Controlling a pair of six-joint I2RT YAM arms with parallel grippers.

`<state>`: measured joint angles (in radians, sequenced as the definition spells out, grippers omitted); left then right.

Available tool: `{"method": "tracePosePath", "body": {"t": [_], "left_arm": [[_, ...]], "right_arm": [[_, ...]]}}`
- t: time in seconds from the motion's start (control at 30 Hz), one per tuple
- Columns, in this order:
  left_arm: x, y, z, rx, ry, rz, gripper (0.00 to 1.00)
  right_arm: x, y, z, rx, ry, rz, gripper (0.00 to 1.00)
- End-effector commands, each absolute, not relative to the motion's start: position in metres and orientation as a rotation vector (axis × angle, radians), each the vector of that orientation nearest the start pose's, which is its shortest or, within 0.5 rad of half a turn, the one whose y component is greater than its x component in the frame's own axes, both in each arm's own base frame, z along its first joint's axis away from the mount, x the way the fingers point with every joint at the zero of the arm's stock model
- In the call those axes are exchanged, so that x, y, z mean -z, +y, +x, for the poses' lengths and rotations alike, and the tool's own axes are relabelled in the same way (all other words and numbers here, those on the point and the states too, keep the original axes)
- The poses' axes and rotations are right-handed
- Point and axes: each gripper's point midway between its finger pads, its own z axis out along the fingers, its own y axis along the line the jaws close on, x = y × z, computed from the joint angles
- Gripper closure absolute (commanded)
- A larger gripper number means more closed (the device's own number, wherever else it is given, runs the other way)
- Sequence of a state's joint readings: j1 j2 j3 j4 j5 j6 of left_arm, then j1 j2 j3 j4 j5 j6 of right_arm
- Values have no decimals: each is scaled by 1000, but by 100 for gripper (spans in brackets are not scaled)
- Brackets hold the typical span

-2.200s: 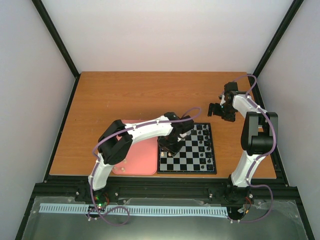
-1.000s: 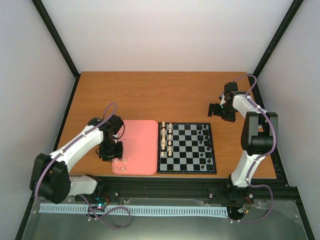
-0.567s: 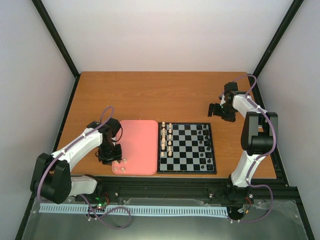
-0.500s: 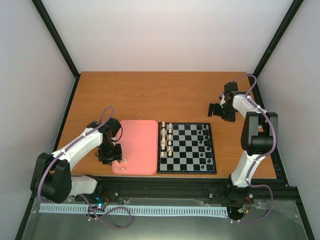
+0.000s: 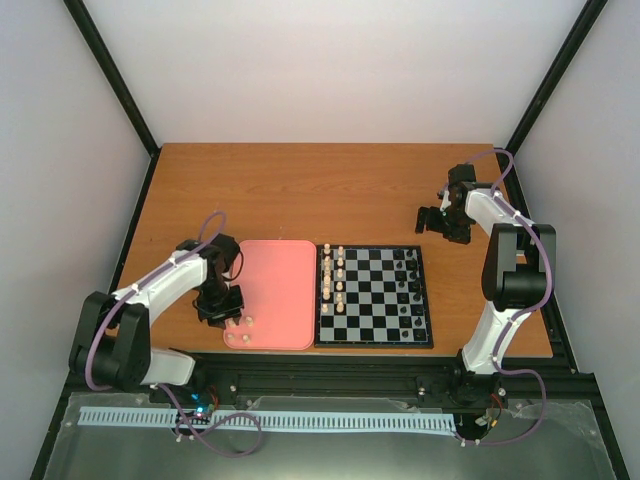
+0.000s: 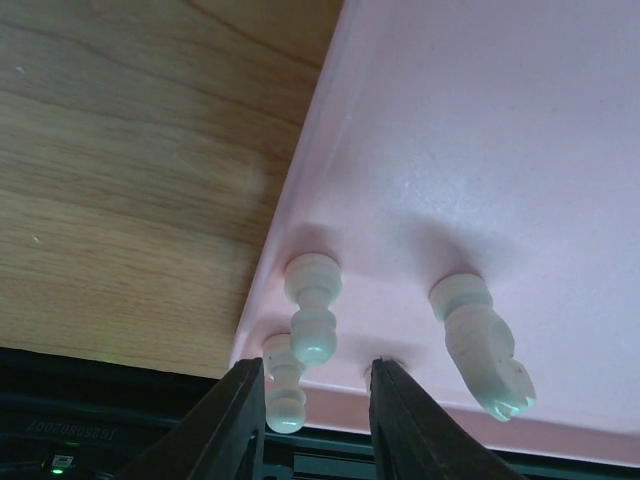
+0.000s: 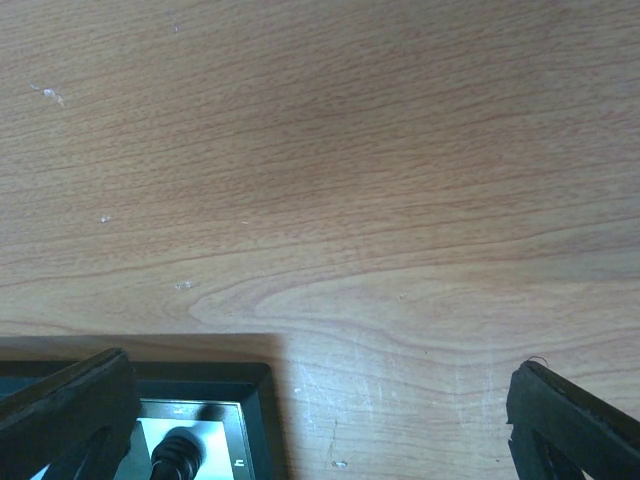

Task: Set up the chess pieces on the board
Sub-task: Pick up the chess piece from the storage box.

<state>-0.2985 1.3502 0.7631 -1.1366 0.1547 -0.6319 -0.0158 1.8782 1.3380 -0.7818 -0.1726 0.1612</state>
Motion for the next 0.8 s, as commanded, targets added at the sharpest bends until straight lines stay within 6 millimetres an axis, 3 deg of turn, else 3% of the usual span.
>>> {"method": "tracePosePath", "body": {"t": [0.0, 0.57, 0.77], "left_arm": [[-43, -73, 153, 144, 3281, -611, 70], [-33, -70, 148, 87, 3345, -643, 68], [-32, -69, 147, 74, 3344, -652, 74]], "right_arm": [[-62, 28, 403, -289, 2866, 196, 0], [-59, 29, 401, -301, 2871, 192, 0], [-59, 31, 402, -318, 2871, 194, 0]]}}
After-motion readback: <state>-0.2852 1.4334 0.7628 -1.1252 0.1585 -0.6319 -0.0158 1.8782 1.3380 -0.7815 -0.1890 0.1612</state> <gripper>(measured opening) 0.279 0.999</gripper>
